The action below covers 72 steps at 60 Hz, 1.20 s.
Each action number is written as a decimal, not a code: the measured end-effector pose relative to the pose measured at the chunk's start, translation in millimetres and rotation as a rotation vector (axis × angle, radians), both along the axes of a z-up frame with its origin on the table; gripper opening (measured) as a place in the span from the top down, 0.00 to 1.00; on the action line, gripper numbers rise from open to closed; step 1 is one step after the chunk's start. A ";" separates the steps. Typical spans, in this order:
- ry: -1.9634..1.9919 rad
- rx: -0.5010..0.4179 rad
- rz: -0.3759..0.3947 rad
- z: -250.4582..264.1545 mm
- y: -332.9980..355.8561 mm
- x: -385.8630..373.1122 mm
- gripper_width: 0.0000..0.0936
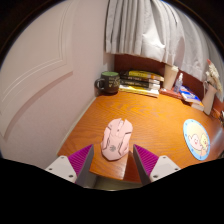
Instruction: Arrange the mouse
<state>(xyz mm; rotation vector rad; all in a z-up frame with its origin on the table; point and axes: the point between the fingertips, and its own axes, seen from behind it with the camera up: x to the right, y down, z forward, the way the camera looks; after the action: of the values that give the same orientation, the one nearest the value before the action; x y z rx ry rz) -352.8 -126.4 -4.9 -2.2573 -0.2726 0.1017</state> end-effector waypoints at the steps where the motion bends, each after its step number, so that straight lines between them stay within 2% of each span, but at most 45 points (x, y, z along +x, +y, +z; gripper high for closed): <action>1: -0.006 -0.002 -0.003 -1.6 5.2 -0.9 0.16; 8: -0.009 -0.020 -0.026 -7.4 38.2 -7.1 0.16; 14: 0.025 -0.025 -0.063 -9.9 62.0 -11.9 0.23; 20: 0.019 -0.034 -0.070 -10.6 75.3 -13.0 0.41; 24: 0.012 -0.049 -0.067 -11.7 78.7 -13.3 0.43; 33: -0.008 -0.109 -0.083 -13.8 83.3 -10.6 0.57; 42: -0.005 -0.166 -0.069 -4.6 90.0 -11.1 0.57; 47: 0.026 -0.121 -0.049 32.6 101.3 -5.5 0.57; 55: 0.041 0.005 -0.055 117.4 122.2 37.2 0.57; 65: 0.019 0.163 -0.085 217.4 132.8 135.0 0.57; 72: 0.015 0.245 -0.133 252.3 133.2 215.0 0.56</action>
<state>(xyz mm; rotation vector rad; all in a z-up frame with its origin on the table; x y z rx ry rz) -137.8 6.8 247.4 -2.0239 -0.1188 0.0134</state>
